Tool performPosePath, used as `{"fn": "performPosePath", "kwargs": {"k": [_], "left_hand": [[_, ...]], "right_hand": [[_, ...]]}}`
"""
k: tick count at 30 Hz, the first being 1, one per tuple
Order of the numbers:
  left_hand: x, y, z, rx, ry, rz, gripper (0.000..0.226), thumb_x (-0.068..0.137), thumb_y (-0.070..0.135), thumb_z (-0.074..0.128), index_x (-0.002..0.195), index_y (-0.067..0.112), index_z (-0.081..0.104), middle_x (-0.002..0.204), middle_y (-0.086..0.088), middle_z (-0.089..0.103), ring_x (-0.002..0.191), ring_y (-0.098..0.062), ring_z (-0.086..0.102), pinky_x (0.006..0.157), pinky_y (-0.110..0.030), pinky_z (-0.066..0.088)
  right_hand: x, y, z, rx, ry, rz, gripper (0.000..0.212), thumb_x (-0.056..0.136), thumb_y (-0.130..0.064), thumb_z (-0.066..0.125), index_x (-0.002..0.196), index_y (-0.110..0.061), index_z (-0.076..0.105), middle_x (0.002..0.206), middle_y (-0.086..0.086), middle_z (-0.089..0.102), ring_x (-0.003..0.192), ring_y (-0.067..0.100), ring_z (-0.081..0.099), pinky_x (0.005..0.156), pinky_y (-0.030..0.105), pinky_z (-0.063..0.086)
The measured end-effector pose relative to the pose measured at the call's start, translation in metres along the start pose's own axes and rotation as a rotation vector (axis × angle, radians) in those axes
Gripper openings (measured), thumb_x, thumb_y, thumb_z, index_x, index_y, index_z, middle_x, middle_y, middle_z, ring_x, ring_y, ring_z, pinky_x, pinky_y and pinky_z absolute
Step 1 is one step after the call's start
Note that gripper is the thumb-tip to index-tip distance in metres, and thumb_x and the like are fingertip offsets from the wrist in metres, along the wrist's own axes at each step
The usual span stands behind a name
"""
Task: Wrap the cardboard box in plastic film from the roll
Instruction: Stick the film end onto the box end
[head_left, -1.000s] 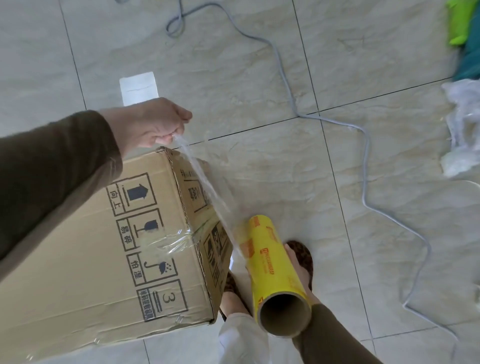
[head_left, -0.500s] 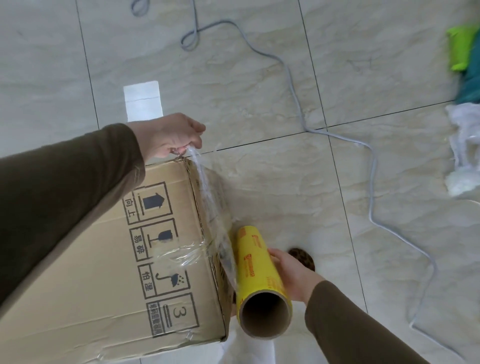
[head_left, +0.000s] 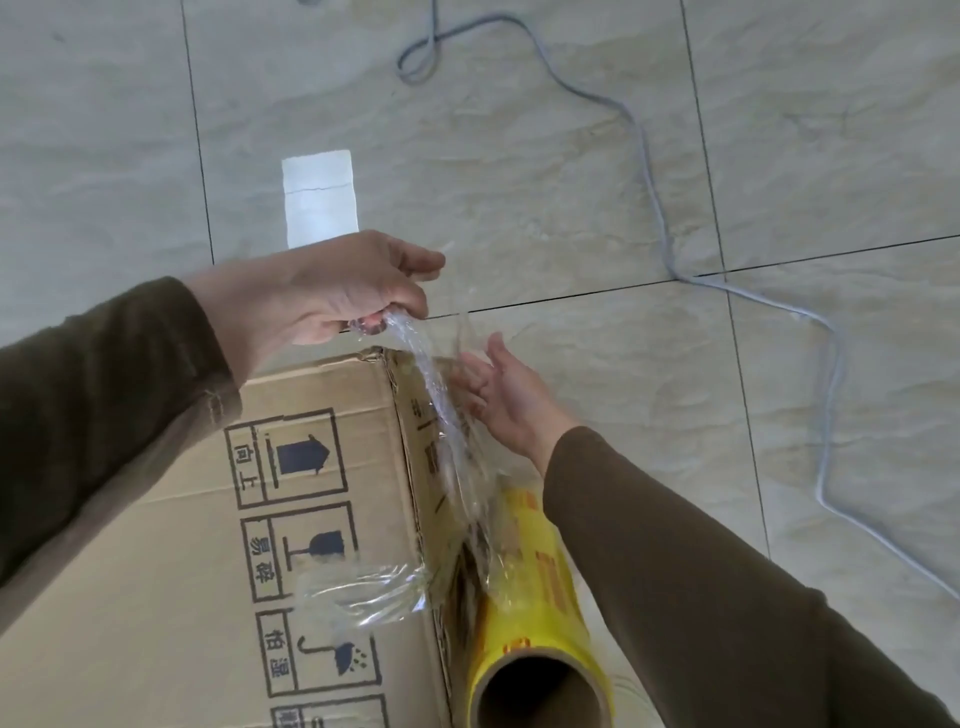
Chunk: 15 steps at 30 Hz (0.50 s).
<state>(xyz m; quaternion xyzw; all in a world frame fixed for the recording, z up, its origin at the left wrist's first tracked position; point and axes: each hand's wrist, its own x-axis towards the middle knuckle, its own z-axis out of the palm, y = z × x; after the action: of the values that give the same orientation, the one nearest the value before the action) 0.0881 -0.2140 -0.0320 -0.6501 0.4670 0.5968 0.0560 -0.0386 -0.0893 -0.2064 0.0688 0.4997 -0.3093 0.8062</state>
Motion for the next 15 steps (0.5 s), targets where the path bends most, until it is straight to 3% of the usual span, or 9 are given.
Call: {"fn": "performPosePath", "kwargs": {"k": [1,3,7,12,15], "left_hand": [[0.0,-0.002,-0.001,-0.007,-0.005,-0.002,0.061,0.084,-0.013,0.06,0.139,0.013,0.054,0.135,0.01,0.059,0.045,-0.004,0.035,0.038,-0.015,0.031],[0.0,-0.007,-0.003,-0.031,-0.013,-0.004,0.06,0.084,-0.013,0.061,0.138,0.013,0.054,0.134,0.01,0.059,0.041,-0.002,0.036,0.036,-0.015,0.031],[0.002,-0.014,-0.005,-0.072,-0.047,-0.01,0.06,0.083,-0.012,0.062,0.138,0.014,0.054,0.134,0.009,0.059,0.044,-0.003,0.036,0.038,-0.016,0.031],[0.007,-0.016,-0.009,-0.115,-0.142,-0.083,0.065,0.08,-0.015,0.063,0.136,0.016,0.054,0.129,0.008,0.064,0.045,-0.002,0.042,0.035,-0.015,0.035],[0.008,-0.017,-0.01,-0.123,-0.2,-0.158,0.062,0.081,-0.019,0.058,0.133,0.014,0.056,0.125,0.007,0.066,0.042,-0.002,0.044,0.033,-0.015,0.036]], "right_hand": [[0.003,0.0,0.0,0.014,-0.035,0.03,0.068,0.106,-0.057,0.041,0.16,-0.016,0.036,0.147,0.001,0.059,0.13,0.024,0.056,0.109,0.038,0.041],[0.005,0.002,-0.001,0.03,-0.047,0.056,0.054,0.108,-0.048,0.045,0.146,-0.011,0.052,0.121,0.0,0.066,0.099,0.017,0.06,0.088,0.031,0.043],[0.01,0.005,-0.009,0.018,-0.091,-0.03,0.015,0.105,-0.032,0.058,0.112,-0.021,0.066,0.078,-0.007,0.056,0.067,0.008,0.048,0.067,0.023,0.04],[0.027,0.001,-0.013,0.026,0.161,-0.102,0.022,0.11,-0.014,0.049,0.096,-0.012,0.066,0.073,-0.002,0.048,0.057,0.007,0.04,0.049,0.017,0.039],[0.039,-0.01,-0.018,-0.059,0.245,-0.155,0.023,0.109,-0.014,0.049,0.091,-0.014,0.063,0.081,-0.002,0.062,0.048,0.004,0.048,0.038,0.014,0.037]]}}
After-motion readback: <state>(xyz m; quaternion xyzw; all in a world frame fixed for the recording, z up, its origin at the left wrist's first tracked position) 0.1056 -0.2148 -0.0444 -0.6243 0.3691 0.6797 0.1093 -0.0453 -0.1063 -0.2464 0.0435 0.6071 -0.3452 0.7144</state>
